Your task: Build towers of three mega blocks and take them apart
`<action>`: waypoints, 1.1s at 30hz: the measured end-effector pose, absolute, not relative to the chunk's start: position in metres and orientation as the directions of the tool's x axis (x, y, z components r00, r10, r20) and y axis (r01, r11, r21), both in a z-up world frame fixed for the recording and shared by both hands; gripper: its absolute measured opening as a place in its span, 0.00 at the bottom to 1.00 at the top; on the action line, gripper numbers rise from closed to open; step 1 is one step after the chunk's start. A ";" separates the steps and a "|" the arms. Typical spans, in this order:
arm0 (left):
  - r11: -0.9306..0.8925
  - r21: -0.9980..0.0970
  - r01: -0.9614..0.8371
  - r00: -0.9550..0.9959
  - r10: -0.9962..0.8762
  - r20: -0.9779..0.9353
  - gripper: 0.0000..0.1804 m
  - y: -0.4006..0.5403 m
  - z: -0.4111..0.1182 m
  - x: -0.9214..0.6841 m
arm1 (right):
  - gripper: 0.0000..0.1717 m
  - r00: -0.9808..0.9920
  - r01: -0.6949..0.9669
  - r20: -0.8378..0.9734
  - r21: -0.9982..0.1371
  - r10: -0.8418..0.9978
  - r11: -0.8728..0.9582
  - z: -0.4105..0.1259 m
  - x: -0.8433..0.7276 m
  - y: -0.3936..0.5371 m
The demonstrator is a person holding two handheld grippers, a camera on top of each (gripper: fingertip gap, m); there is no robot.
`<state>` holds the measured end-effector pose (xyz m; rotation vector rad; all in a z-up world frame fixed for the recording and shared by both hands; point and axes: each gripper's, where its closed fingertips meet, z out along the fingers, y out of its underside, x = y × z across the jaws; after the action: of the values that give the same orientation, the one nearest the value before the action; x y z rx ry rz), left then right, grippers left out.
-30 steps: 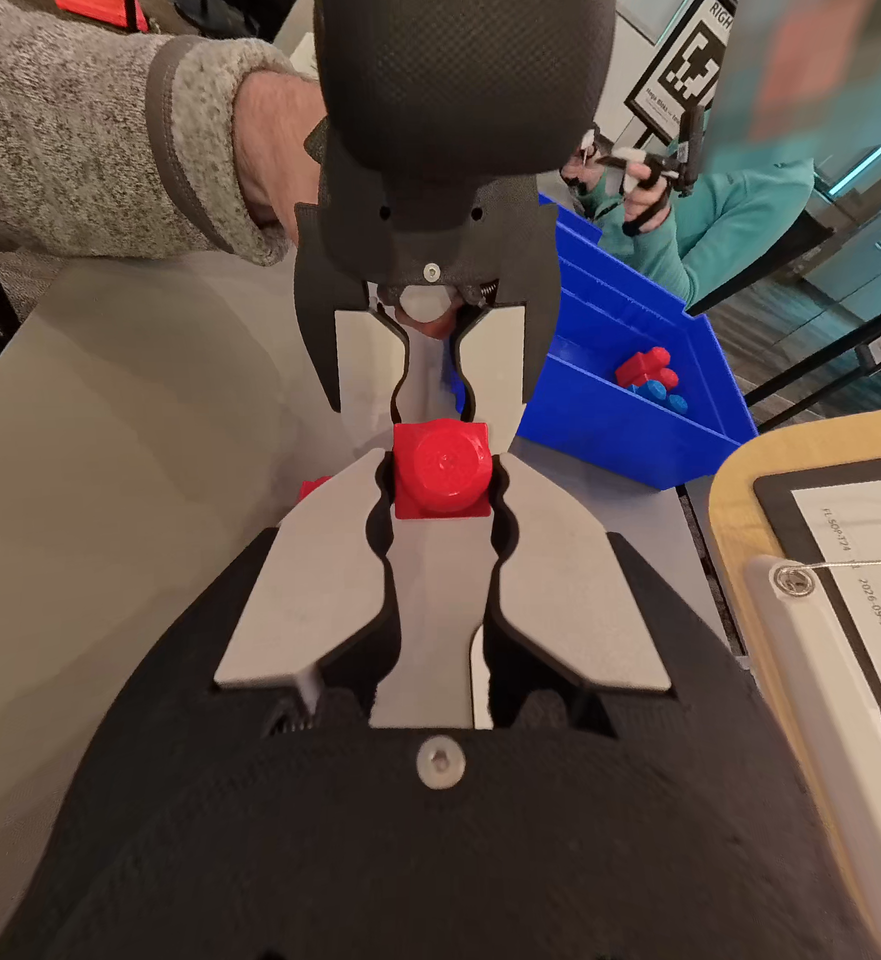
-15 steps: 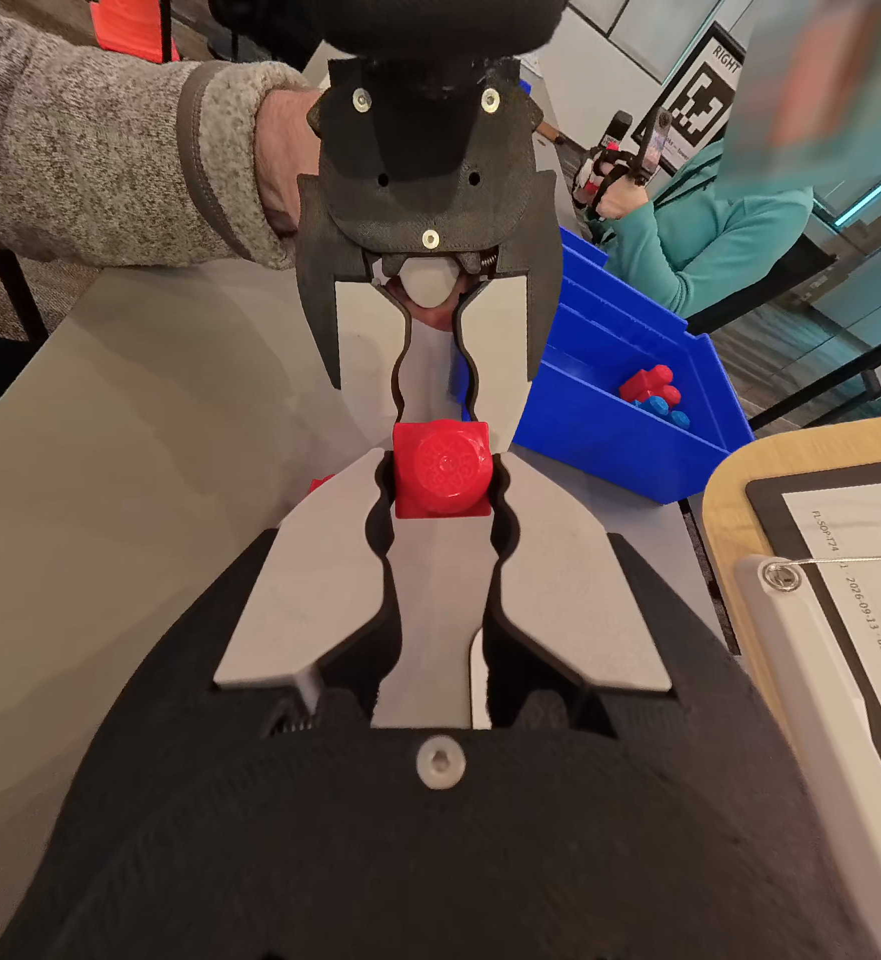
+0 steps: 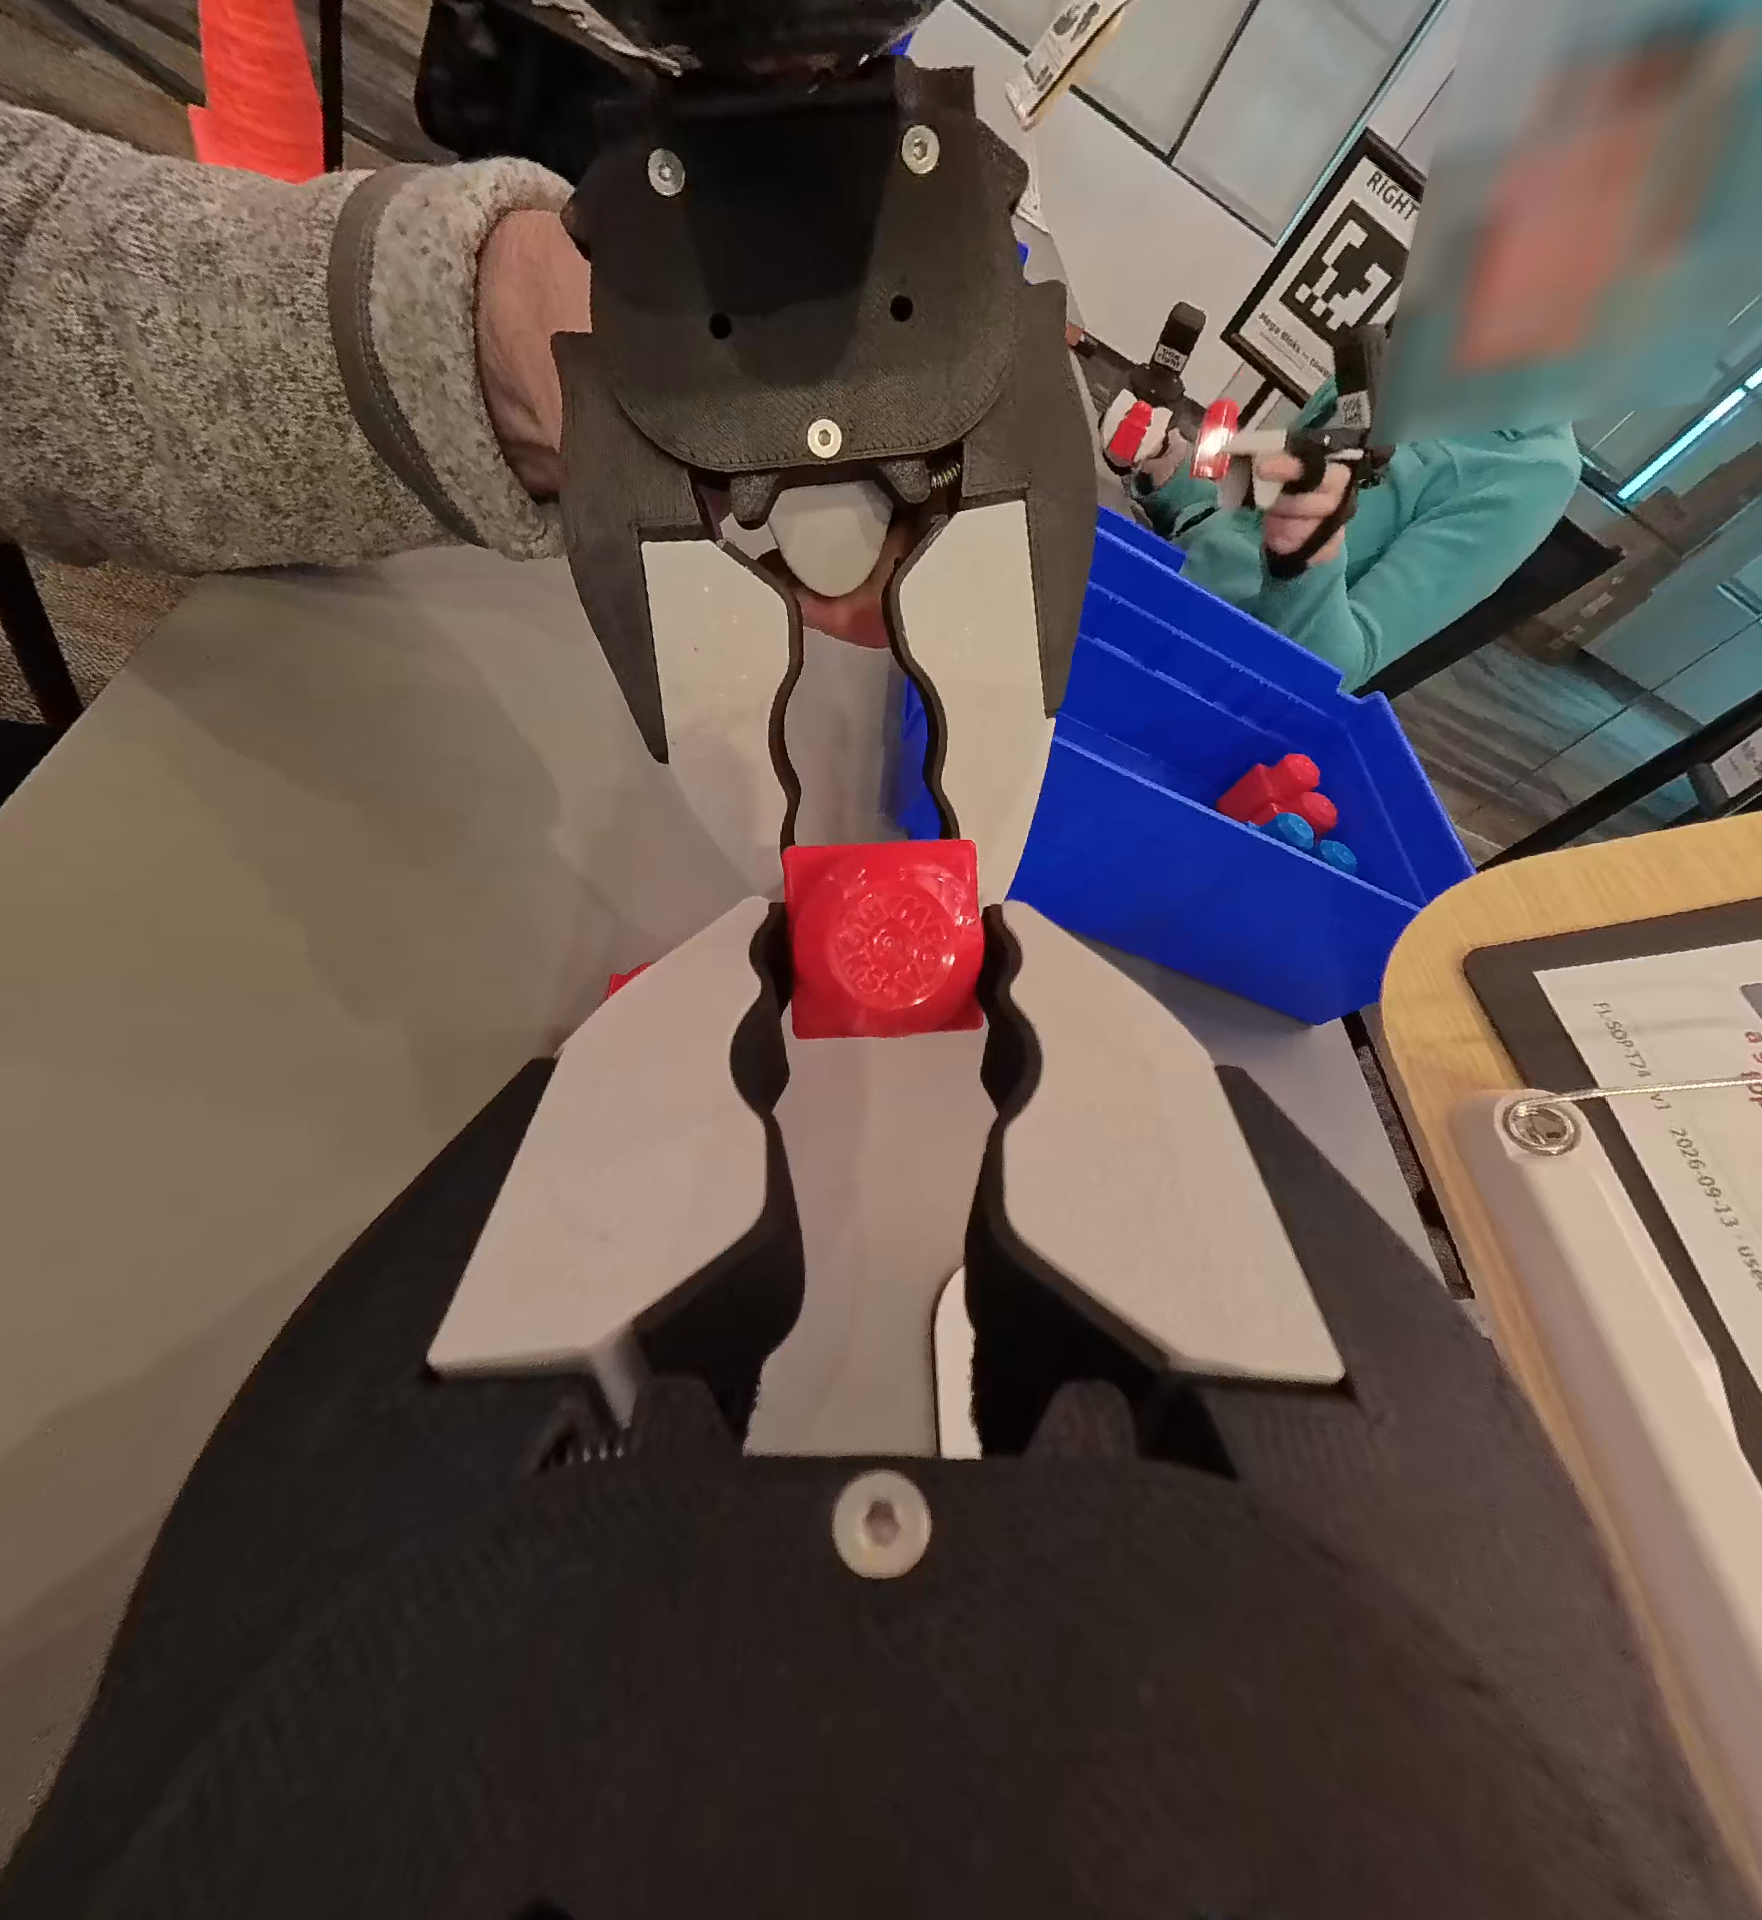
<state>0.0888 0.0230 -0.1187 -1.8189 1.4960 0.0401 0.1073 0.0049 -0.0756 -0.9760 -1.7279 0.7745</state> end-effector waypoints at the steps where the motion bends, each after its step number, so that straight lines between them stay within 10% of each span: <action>1: -0.014 -0.525 -0.851 0.309 -0.822 -0.479 0.19 0.023 -0.119 0.089 | 0.21 -0.210 0.260 0.434 -0.839 0.876 0.478 -0.076 0.107 0.005; 33: -0.233 -0.861 -0.451 0.386 -0.921 0.047 0.20 0.029 -0.115 0.078 | 0.28 -0.195 0.352 0.198 -0.900 0.961 0.257 -0.092 0.111 0.018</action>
<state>0.0776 0.0290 -0.1152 -1.8420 1.1899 -0.7381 0.1112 0.0184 -0.0918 -1.2183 -1.7072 0.9337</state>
